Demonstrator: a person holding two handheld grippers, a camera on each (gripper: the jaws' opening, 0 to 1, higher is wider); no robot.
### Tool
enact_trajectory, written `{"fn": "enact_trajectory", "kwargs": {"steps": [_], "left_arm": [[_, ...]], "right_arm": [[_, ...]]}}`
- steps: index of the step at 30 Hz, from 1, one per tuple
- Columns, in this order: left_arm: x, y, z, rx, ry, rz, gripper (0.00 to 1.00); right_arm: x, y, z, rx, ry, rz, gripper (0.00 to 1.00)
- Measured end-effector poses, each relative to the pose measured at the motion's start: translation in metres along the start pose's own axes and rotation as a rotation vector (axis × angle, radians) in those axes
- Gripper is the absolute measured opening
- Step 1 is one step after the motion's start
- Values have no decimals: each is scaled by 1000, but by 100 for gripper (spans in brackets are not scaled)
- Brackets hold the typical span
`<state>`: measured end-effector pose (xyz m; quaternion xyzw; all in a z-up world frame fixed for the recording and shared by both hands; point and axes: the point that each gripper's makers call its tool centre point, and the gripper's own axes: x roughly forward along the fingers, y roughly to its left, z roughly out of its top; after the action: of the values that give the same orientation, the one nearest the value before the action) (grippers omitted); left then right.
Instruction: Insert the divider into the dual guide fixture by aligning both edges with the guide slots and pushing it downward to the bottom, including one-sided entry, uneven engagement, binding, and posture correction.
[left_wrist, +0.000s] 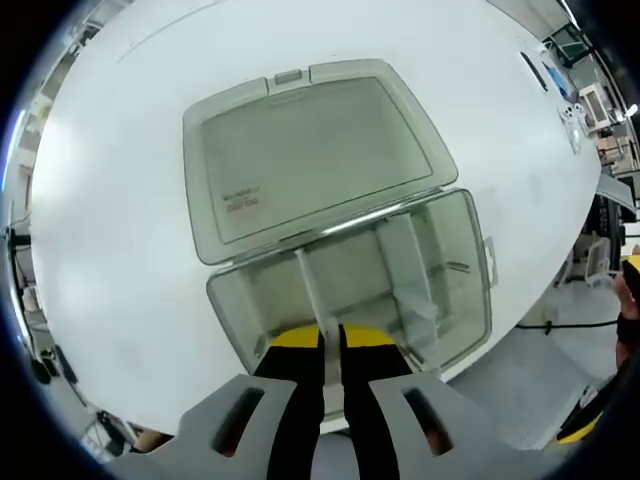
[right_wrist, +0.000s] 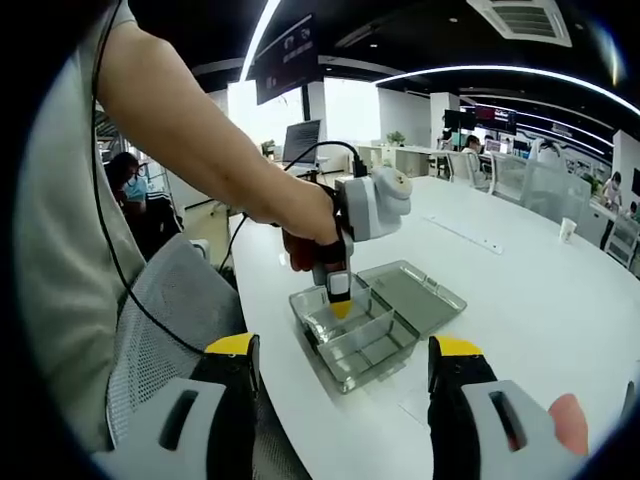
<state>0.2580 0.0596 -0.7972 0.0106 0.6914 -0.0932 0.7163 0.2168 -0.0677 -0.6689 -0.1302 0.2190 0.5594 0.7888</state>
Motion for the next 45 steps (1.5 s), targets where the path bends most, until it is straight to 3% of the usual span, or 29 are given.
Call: {"fn": "enact_trajectory", "kwargs": {"steps": [18,26,45], "left_arm": [[5,1,0,-19,-23,-25,2],[4,-1,2,-21,-75,-77,6],[-14,-1,-4,-45,-103,-107,7]], "right_arm": [[-1,-1,1,-1,5,-4,66],[-1,-1,1,-2,2,-8,66],[4,3,7,-19,-8,10,66]]}}
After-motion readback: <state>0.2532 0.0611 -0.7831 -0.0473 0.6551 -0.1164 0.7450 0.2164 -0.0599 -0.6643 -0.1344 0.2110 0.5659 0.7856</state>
